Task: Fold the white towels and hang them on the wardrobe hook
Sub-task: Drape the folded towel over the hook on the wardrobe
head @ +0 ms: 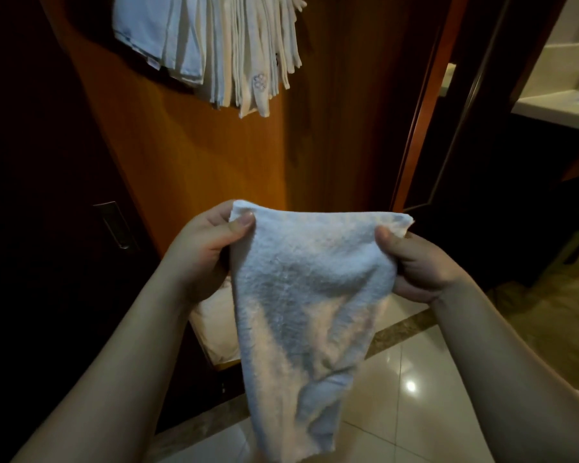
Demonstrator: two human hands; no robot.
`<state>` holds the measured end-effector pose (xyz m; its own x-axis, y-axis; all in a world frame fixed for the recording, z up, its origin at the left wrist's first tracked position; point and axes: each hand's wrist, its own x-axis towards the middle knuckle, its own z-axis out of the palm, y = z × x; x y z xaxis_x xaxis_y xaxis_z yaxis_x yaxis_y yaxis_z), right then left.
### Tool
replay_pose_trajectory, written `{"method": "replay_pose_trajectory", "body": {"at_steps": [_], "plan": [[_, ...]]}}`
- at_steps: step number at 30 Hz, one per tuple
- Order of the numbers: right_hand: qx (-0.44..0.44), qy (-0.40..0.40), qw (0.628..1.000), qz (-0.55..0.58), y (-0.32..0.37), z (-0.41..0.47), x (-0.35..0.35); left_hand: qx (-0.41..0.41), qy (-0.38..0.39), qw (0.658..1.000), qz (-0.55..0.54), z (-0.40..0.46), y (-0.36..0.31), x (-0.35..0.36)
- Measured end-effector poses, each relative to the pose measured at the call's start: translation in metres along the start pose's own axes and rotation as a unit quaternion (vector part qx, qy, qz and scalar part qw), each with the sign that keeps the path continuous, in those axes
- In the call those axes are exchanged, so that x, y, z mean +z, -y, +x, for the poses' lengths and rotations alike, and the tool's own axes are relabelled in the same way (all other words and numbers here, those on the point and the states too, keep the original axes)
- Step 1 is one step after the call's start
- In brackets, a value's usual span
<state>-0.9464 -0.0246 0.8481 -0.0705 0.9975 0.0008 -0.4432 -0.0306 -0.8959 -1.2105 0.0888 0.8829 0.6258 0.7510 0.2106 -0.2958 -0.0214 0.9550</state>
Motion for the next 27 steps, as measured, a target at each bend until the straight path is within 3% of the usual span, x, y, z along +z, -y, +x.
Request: {"method": "replay_pose_trajectory", "body": {"at_steps": [3, 8, 11, 14, 17, 19, 24, 27], "plan": [[-0.014, 0.021, 1.000, 0.015, -0.002, -0.002, 0.003, 0.003, 0.044, 0.999, -0.003, -0.004, 0.000, -0.005], [-0.002, -0.061, 0.998, 0.034, -0.015, 0.010, 0.008, -0.041, -0.069, 0.997, 0.017, 0.002, 0.010, -0.006], [0.006, -0.185, 0.982, -0.042, -0.030, 0.016, 0.019, -0.076, -0.171, 0.980, 0.068, 0.001, 0.034, 0.000], [0.007, -0.335, 0.930, -0.148, -0.055, 0.018, 0.043, -0.073, -0.277, 0.948, 0.137, -0.006, 0.064, 0.019], [-0.028, -0.404, 0.889, -0.214, -0.077, 0.018, 0.064, -0.069, -0.349, 0.911, 0.208, -0.018, 0.085, 0.044], [-0.041, -0.409, 0.875, -0.256, -0.083, 0.015, 0.074, -0.050, -0.361, 0.906, 0.212, -0.025, 0.091, 0.061], [-0.048, -0.320, 0.910, -0.260, -0.095, 0.006, 0.089, 0.006, -0.327, 0.927, 0.185, -0.043, 0.089, 0.092], [-0.078, -0.294, 0.910, -0.283, -0.097, 0.004, 0.089, 0.009, -0.295, 0.944, 0.148, -0.047, 0.087, 0.097]]}}
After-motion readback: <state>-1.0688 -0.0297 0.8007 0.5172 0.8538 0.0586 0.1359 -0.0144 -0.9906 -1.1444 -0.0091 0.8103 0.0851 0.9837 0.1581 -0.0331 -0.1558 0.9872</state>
